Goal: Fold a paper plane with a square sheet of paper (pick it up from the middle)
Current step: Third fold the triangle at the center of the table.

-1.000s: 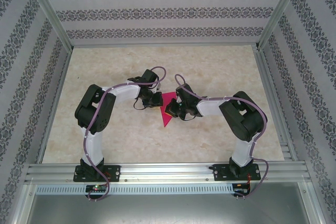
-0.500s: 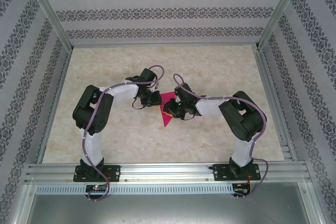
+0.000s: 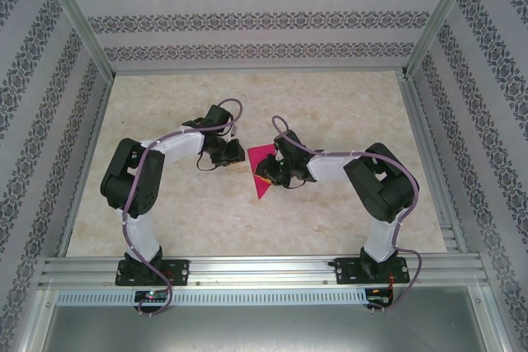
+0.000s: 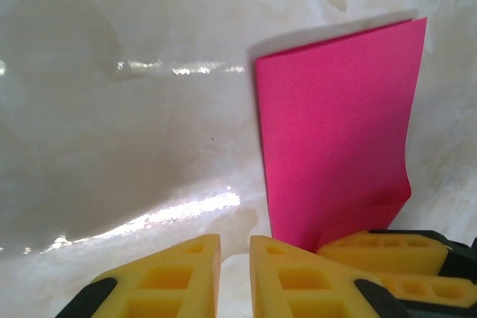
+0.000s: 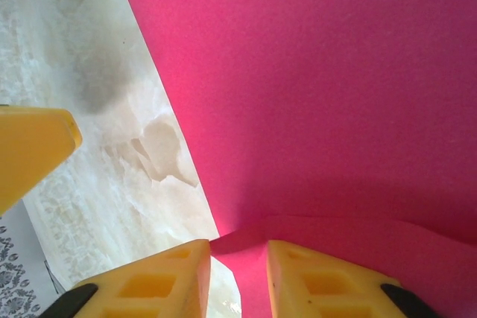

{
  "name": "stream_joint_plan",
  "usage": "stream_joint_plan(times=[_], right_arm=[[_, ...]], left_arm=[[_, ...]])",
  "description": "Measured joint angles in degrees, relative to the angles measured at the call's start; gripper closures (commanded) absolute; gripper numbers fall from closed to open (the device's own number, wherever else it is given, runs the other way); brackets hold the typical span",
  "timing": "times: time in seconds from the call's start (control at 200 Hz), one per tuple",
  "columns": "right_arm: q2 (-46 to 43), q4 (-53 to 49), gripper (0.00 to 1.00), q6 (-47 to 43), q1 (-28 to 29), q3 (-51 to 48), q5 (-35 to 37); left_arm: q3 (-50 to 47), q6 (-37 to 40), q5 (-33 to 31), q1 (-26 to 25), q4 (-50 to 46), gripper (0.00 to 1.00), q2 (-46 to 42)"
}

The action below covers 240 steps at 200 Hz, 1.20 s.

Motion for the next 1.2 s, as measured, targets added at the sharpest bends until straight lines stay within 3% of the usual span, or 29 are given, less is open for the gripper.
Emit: stream_joint_plan(times=[0.415, 0.799, 1.199], right_arm=[[0.26, -0.31, 0.99, -0.04, -0.02, -0.52, 0.61], [0.26, -0.33, 1.00, -0.07, -0.02, -0.52, 0.61], [0.26, -0.31, 1.00, -0.04, -0.02, -0.52, 0.59]], left_arm=[[-1.14, -0.13, 5.01, -1.05, 1.70, 0.88, 0.00], [-1.88, -0.33, 9.11, -5.66, 2.58, 0.98, 0.04], [-1.86, -0.33, 8.48, -6.10, 2.60, 1.00, 2.32]])
